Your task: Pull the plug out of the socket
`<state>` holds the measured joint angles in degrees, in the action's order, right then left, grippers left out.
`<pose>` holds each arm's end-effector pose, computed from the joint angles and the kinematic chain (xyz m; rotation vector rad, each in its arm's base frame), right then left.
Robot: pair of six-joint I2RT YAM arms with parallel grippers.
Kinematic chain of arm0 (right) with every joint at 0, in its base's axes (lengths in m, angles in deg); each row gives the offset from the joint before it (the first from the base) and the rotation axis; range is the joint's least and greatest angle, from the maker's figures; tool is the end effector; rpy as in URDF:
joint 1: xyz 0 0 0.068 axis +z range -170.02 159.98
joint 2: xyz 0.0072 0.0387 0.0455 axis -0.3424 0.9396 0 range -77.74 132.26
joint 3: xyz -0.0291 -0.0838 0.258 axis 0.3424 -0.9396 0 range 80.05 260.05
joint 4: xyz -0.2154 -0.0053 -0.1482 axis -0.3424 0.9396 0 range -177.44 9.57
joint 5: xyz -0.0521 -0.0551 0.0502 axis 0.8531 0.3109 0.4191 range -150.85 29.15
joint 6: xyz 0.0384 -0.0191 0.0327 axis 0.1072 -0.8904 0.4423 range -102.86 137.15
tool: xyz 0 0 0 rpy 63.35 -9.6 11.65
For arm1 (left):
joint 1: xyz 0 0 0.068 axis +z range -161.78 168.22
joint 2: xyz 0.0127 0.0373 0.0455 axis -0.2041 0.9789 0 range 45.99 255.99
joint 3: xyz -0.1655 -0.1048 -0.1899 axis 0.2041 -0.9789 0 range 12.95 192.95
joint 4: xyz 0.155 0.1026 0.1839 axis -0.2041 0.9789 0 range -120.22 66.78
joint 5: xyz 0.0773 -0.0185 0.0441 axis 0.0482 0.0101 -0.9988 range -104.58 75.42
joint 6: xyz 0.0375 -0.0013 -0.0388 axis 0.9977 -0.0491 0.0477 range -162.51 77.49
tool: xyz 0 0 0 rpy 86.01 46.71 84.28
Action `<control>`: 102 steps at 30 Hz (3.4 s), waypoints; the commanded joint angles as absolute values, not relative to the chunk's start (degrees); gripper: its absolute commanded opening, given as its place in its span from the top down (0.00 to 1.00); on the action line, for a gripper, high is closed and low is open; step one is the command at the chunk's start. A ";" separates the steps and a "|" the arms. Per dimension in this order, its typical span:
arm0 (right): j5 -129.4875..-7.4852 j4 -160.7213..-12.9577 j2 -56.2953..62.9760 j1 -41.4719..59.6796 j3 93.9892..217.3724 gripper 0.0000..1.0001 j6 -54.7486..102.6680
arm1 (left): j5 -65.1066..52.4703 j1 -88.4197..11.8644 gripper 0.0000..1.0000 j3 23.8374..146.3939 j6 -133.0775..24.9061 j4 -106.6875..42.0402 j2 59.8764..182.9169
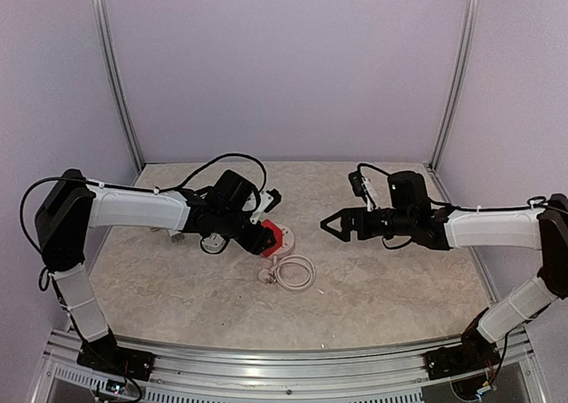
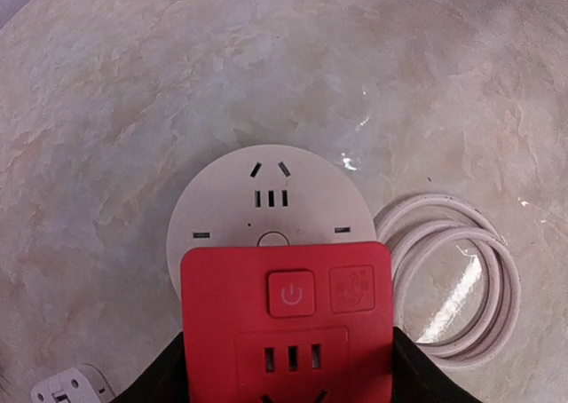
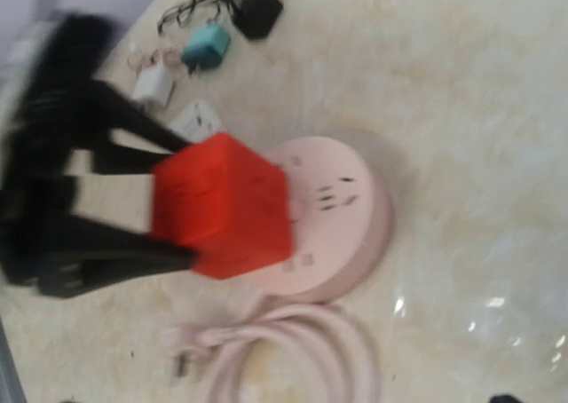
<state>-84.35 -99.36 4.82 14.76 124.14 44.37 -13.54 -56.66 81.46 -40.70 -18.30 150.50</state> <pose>0.2469 0.1887 0.2222 -0.4185 2.1319 1.0705 0.2781 -0.2778 0.1923 0.9747 2.2368 -0.3651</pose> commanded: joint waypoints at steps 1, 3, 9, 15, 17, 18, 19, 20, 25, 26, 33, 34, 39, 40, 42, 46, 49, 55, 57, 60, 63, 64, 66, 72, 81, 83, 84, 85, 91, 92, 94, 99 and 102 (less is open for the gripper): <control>-88.89 -104.58 9.50 14.26 122.85 0.02 48.01 | -12.29 -58.23 0.99 75.11 -39.67 -24.93 143.39; -90.75 -106.26 11.71 14.26 123.21 0.04 48.86 | -10.75 -58.65 0.99 72.67 -39.20 -26.79 141.37; -96.40 -110.86 17.49 14.41 124.10 0.19 50.41 | -7.60 -59.63 1.00 70.76 -38.92 -26.56 140.63; -99.61 -116.92 22.77 17.14 125.53 0.44 54.23 | -4.41 -61.01 1.00 70.26 -38.41 -27.50 141.00; -99.31 -116.86 24.88 17.95 127.23 0.57 54.85 | -3.31 -61.31 1.00 70.01 -37.92 -27.98 140.79; -99.11 -116.81 25.92 18.23 127.89 0.64 55.23 | -2.76 -61.40 1.00 70.03 -37.81 -28.02 140.71; -99.00 -116.74 26.95 18.41 128.61 0.70 55.71 | -2.25 -61.43 1.00 70.07 -37.77 -28.02 140.66; -99.10 -116.73 27.81 18.59 129.11 0.75 56.18 | -1.95 -61.50 1.00 70.12 -37.76 -28.10 140.73; -99.16 -116.01 30.53 19.87 130.93 0.82 57.11 | -1.89 -62.11 1.00 71.09 -37.24 -27.54 141.64; -99.02 -115.10 31.20 20.33 131.50 0.83 56.80 | -2.05 -62.26 1.00 71.33 -37.21 -27.50 141.90; -97.32 -111.60 34.29 22.16 133.52 0.89 55.11 | -3.34 -62.80 1.00 73.57 -37.04 -26.44 143.82; -97.18 -111.21 34.79 22.47 133.76 0.89 54.97 | -3.51 -62.84 1.00 73.85 -36.98 -26.36 144.18; -96.46 -110.34 38.20 22.98 133.67 0.92 54.69 | -4.02 -62.88 1.00 75.31 -37.00 -25.60 144.64; -96.32 -110.11 39.02 23.02 133.62 0.93 54.49 | -3.98 -62.90 1.00 75.79 -37.05 -25.24 144.75; -95.54 -109.74 40.64 23.12 133.29 0.94 54.21 | -3.73 -62.95 1.00 76.53 -37.41 -24.86 144.69; -94.40 -110.17 43.36 23.22 132.40 0.98 53.97 | -3.43 -62.86 1.00 78.38 -38.25 -23.42 144.10; -94.33 -110.87 44.92 23.31 131.76 0.99 54.14 | -2.57 -62.91 1.00 80.31 -38.47 -21.54 143.96; -93.39 -109.89 45.94 23.39 131.27 1.00 53.15 | -10.58 -65.59 1.00 80.98 -33.04 -20.73 144.95; -93.28 -109.64 46.21 23.46 131.32 1.00 52.86 | -10.08 -65.36 1.00 82.08 -34.01 -19.90 146.05; -92.88 -108.72 46.58 23.88 131.62 1.00 52.17 | -4.51 -63.00 1.00 83.05 -37.67 -20.45 146.32; -92.41 -108.15 46.71 24.18 131.81 1.00 51.69 | -0.48 -60.90 1.00 83.27 -40.70 -21.44 145.90; -92.37 -108.21 46.79 24.27 131.81 1.00 51.69 | 0.20 -60.86 1.00 83.15 -40.61 -21.85 145.57; -92.23 -108.12 47.00 24.30 131.84 1.00 51.69 | -1.10 -62.16 1.00 82.35 -38.07 -22.55 144.83; -91.51 -107.72 47.37 24.70 132.18 1.00 51.27 | 2.73 -61.31 1.00 81.65 -40.22 -24.18 143.82; -90.91 -107.21 47.71 24.89 132.33 1.00 51.00 | -6.79 -65.69 1.00 80.56 -32.92 -24.64 141.24; -90.78 -107.19 47.90 24.91 132.39 1.00 50.98 | -7.22 -65.60 1.00 80.54 -33.20 -24.48 141.34; -90.67 -107.13 47.97 24.97 132.42 1.00 50.92 | -6.89 -65.08 1.00 80.13 -34.19 -25.08 141.11; -90.52 -107.12 47.96 24.98 132.43 1.00 50.91 | -5.08 -63.90 1.00 80.13 -36.00 -25.37 140.74; -90.29 -106.88 47.92 25.13 132.32 1.00 50.71 | 2.01 -59.54 1.00 81.02 -42.93 -25.35 140.77; -90.29 -106.80 47.94 25.19 132.27 1.00 50.64 | -1.08 -61.35 1.00 81.74 -39.53 -23.77 141.22; -90.29 -106.72 47.85 25.22 132.34 1.00 50.54 | -7.22 -64.97 1.00 81.98 -33.87 -22.51 142.41; -90.14 -106.64 47.61 25.16 132.34 1.00 50.47 | -1.42 -61.14 1.00 80.82 -39.49 -24.84 142.13; -89.94 -106.60 47.48 25.31 132.18 1.00 50.46 | 5.26 -57.83 1.00 80.83 -44.24 -25.65 142.64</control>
<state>-92.94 -122.92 41.89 23.44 135.88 51.25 -4.43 -61.23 78.29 -39.28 -14.32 145.69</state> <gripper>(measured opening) 0.003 0.627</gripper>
